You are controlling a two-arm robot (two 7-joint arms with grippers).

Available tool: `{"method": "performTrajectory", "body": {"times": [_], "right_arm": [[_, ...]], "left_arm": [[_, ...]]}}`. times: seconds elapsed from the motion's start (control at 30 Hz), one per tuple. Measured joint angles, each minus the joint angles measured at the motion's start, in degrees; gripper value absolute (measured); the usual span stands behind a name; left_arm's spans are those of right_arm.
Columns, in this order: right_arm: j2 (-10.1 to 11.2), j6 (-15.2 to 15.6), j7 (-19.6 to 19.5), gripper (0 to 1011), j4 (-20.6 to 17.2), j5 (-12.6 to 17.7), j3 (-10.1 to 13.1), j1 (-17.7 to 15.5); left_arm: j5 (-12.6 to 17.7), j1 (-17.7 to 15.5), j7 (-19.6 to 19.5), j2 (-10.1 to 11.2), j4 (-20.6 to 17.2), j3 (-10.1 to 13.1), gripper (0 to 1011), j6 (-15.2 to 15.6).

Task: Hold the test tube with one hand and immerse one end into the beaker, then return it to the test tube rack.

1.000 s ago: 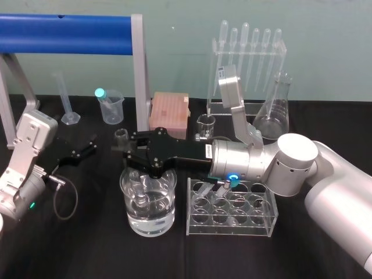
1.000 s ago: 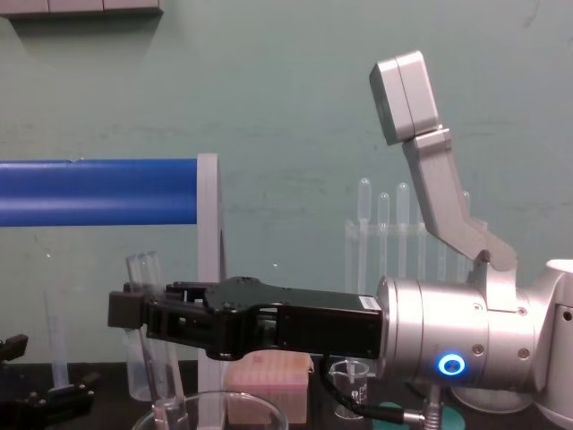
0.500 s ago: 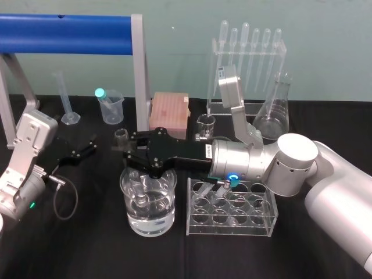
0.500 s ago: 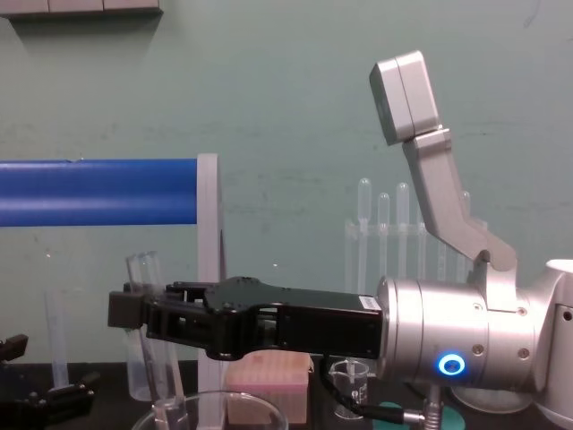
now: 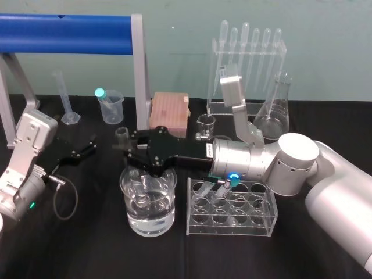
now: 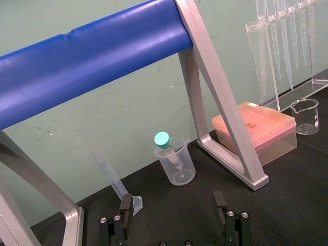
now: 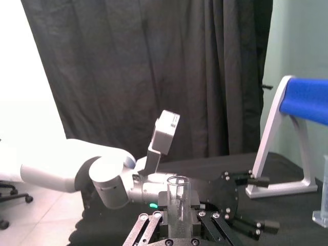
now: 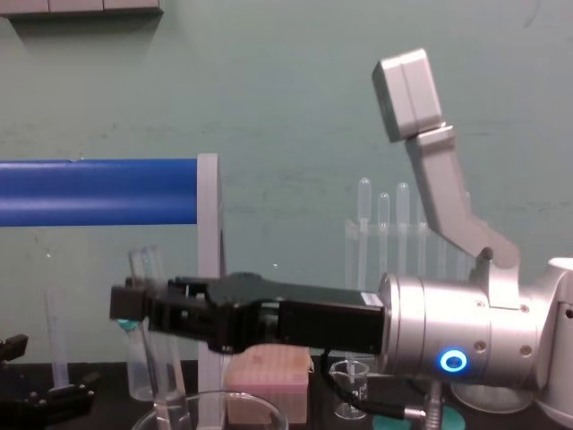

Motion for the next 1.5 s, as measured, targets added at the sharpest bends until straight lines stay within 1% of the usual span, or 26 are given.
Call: {"method": "performTrajectory", "body": {"times": [0.13,0.17,0.2,0.5,0.6,0.7,0.77,0.8,0.83,0.87,0.9,0.93,0.97,1.0,1.03,1.13,1.17,1.23,1.27,1.33,1.37,1.43,1.47,1.5], "right_arm": [[0.3,-0.8,0.2,227,-1.4,0.8,1.1,-0.5],[0.6,-1.2,0.2,227,-2.2,1.0,1.5,-0.7],[0.6,-1.2,0.2,227,-2.2,1.0,1.5,-0.7],[3.8,-3.0,-2.7,227,-10.4,1.4,4.4,-1.7],[4.8,-4.7,-3.3,227,-13.6,2.8,6.6,-2.3],[5.6,-5.9,-4.1,227,-15.8,3.6,8.2,-2.7],[7.3,-7.1,-6.2,227,-19.0,3.7,10.2,-3.8],[7.3,-7.1,-6.2,227,-19.0,3.7,10.2,-3.8],[8.4,-7.4,-7.6,227,-20.6,3.6,11.3,-4.7],[8.4,-7.4,-7.6,227,-20.6,3.6,11.3,-4.7],[9.8,-8.0,-9.5,227,-22.7,4.1,13.3,-6.6],[9.8,-8.0,-9.5,227,-22.7,4.1,13.3,-6.6],[10.7,-8.4,-10.8,227,-23.9,4.9,14.9,-8.4],[11.3,-8.6,-11.5,227,-24.7,5.2,15.7,-9.4],[12.4,-8.7,-13.1,227,-26.4,5.9,17.3,-11.6],[14.0,-8.8,-15.2,227,-28.7,6.6,19.5,-14.8],[15.3,-8.8,-16.8,227,-30.6,6.9,21.0,-17.4],[16.4,-8.6,-18.5,226,-32.2,7.0,22.3,-19.8],[17.6,-8.3,-20.2,226,-33.9,7.0,23.7,-22.2],[18.8,-7.9,-21.9,227,-35.4,7.0,24.9,-24.6],[19.8,-7.5,-23.3,227,-36.8,6.8,26.1,-26.6],[20.8,-7.0,-24.9,227,-38.3,6.5,27.3,-28.8],[21.8,-6.4,-26.3,227,-39.5,6.1,28.4,-30.6],[22.3,-6.1,-27.0,227,-40.0,5.9,28.9,-31.4]], "left_arm": [[0.0,0.0,0.0,0.0,0.0,0.0,1000,0.0],[0.0,0.0,0.0,0.0,0.0,0.0,1000,0.0],[0.0,0.0,0.0,0.0,0.0,0.0,1000,0.0],[0.0,0.0,0.0,0.0,0.0,0.0,1000,0.0],[0.0,0.0,0.0,0.0,0.0,0.0,1000,0.0],[0.0,0.0,0.0,0.0,0.0,0.0,1000,0.0],[0.0,0.0,0.0,0.0,0.0,0.0,1000,0.0],[0.0,0.0,0.0,0.0,0.0,0.0,1000,0.0],[0.0,0.0,0.0,0.0,0.0,0.0,1000,0.0],[0.0,0.0,0.0,0.0,0.0,0.0,1000,0.0],[0.0,0.0,0.0,0.0,0.0,0.0,1000,0.0],[0.0,0.0,0.0,0.0,0.0,0.0,1000,0.0],[0.0,0.0,0.0,0.0,0.0,0.0,1000,0.0],[0.0,0.0,0.0,0.0,0.0,0.0,1000,0.0],[0.0,0.0,0.0,0.0,0.0,0.0,1000,0.0],[0.0,0.0,0.0,0.0,0.0,0.0,1000,0.0],[0.0,0.0,0.0,0.0,0.0,0.0,1000,0.0],[0.0,0.0,0.0,0.0,0.0,0.0,1000,0.0],[0.0,0.0,0.0,0.0,0.0,0.0,1000,0.0],[0.0,0.0,0.0,0.0,0.0,0.0,1000,0.0],[0.0,0.0,0.0,0.0,0.0,0.0,1000,0.0],[0.0,0.0,0.0,0.0,0.0,0.0,1000,0.0],[0.0,0.0,0.0,0.0,0.0,0.0,1000,0.0],[0.0,0.0,0.0,0.0,0.0,0.0,1000,0.0]]}}
